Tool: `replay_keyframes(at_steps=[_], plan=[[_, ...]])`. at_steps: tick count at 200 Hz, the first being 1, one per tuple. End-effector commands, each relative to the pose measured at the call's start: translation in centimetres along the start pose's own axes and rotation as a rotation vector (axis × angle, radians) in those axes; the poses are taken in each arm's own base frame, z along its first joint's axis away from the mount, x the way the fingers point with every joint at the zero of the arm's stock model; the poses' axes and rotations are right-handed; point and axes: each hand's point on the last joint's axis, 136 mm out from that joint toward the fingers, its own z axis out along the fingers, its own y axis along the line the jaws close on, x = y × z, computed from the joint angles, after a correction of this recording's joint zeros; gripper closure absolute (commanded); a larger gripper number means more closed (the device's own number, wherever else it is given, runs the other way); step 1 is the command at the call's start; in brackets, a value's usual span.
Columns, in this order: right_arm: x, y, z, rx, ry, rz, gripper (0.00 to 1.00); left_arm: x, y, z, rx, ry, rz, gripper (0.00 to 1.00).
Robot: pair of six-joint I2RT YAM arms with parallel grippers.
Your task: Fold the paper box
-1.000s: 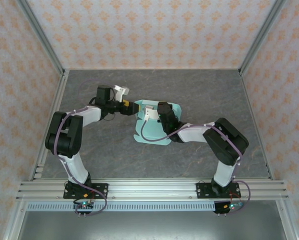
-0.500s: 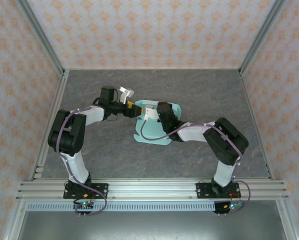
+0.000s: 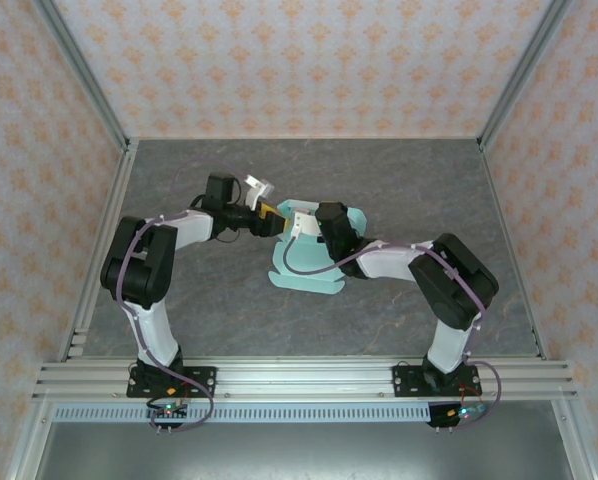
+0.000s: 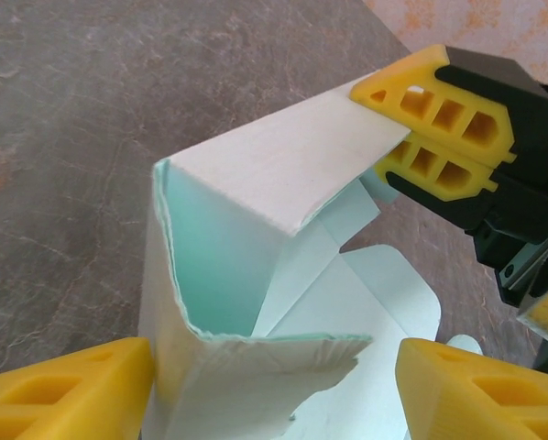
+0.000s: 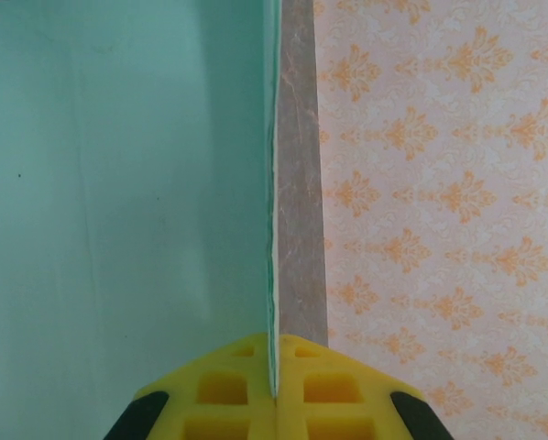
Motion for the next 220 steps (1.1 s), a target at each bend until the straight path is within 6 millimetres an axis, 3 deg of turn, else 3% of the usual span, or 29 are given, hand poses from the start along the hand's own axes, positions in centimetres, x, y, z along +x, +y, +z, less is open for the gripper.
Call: replay_keyframes(at_steps=[1, 78, 147, 220], plan=[[-0.6, -2.0, -0.3, 0.020, -0.024, 0.047, 1.00, -0.2, -0.6, 0.6, 0.038, 0.012, 0.034, 0.31], [-0.8, -2.5, 0.0, 0.014, -0.025, 0.057, 1.00, 0.3, -1.1, 1.1, 0.038, 0.018, 0.050, 0.35], [-1.0, -2.8, -0.1, 0.011, -0.038, 0.077, 1.00, -0.6, 1.2, 1.2, -0.092, -0.019, 0.037, 0.50], [-1.4, -2.9, -0.3, -0.003, -0.059, 0.090, 1.00, 0.0, 2.8, 2.5, -0.143, 0.014, -0.005, 0.51]])
